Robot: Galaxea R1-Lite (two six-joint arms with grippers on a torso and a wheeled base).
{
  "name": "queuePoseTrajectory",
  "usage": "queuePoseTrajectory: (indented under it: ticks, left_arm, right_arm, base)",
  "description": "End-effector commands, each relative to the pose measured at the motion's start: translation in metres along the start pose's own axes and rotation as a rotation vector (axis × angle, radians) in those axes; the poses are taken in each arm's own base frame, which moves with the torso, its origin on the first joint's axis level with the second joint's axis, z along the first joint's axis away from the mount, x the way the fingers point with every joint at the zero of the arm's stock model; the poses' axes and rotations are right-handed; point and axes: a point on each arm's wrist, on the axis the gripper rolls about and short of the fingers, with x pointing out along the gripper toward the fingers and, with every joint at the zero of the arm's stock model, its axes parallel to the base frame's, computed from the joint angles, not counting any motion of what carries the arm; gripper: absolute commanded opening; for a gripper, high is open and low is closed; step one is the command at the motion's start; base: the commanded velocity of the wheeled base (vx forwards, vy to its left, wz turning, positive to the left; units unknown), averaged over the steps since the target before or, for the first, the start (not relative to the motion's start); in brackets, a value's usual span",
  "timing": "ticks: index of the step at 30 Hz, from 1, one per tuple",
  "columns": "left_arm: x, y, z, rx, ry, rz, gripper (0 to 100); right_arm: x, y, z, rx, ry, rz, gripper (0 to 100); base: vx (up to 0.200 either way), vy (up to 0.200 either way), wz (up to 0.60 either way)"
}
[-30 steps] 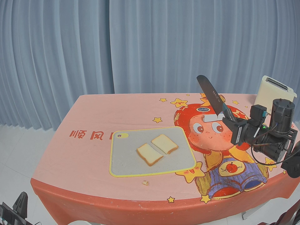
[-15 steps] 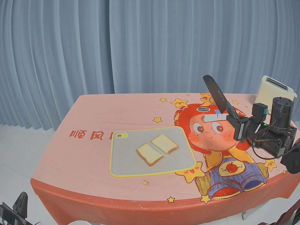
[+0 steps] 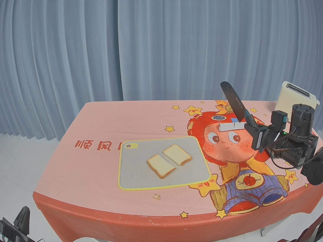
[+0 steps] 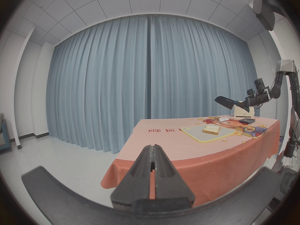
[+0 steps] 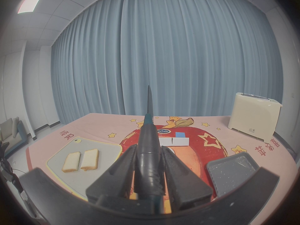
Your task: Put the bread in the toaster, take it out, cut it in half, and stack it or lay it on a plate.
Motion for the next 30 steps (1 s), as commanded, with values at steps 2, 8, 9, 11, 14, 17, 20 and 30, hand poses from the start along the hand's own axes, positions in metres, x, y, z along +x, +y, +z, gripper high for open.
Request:
queuePoseTrajectory:
  ticks: [2,8,9,11,14,17,20,30]
  left_arm:
    - [0.0013,0.0,-0.0044,0.0,0.017,0.0,0]
    - [0.0013,0.0,-0.0044,0.0,0.017,0.0,0]
    - [0.0014,0.0,-0.0044,0.0,0.018,0.0,0]
    - [0.0013,0.0,-0.0044,0.0,0.017,0.0,0]
    - [0.0014,0.0,-0.0044,0.0,0.018,0.0,0]
    - [0.0013,0.0,-0.0044,0.0,0.017,0.0,0]
    - [0.0013,0.0,-0.0044,0.0,0.017,0.0,0]
    - [0.0014,0.0,-0.0044,0.0,0.018,0.0,0]
  right_arm:
    - [0.0007,0.0,-0.0018,-0.001,0.008,-0.001,0]
    - [0.0013,0.0003,-0.0041,-0.001,0.017,0.0,0]
    - [0.0014,-0.0001,-0.0041,-0.001,0.017,-0.002,0]
    - [0.0014,-0.0001,-0.0041,-0.001,0.017,-0.002,0]
    - [0.0011,-0.0002,-0.0038,-0.001,0.015,-0.002,0]
    - [0.0011,-0.0002,-0.0038,-0.001,0.015,-0.002,0]
    - [0.0013,-0.0002,-0.0045,-0.001,0.018,-0.002,0]
    - [0.0012,-0.0008,-0.0037,0.004,0.018,0.02,0]
  base:
    - [0.0,0.0,0.0]
    - [0.0,0.0,0.0]
    - [0.0,0.0,0.0]
    - [0.0,0.0,0.0]
    - [0.0,0.0,0.0]
    - [0.0,0.0,0.0]
    - [0.0,0.0,0.0]
    - [0.0,0.0,0.0]
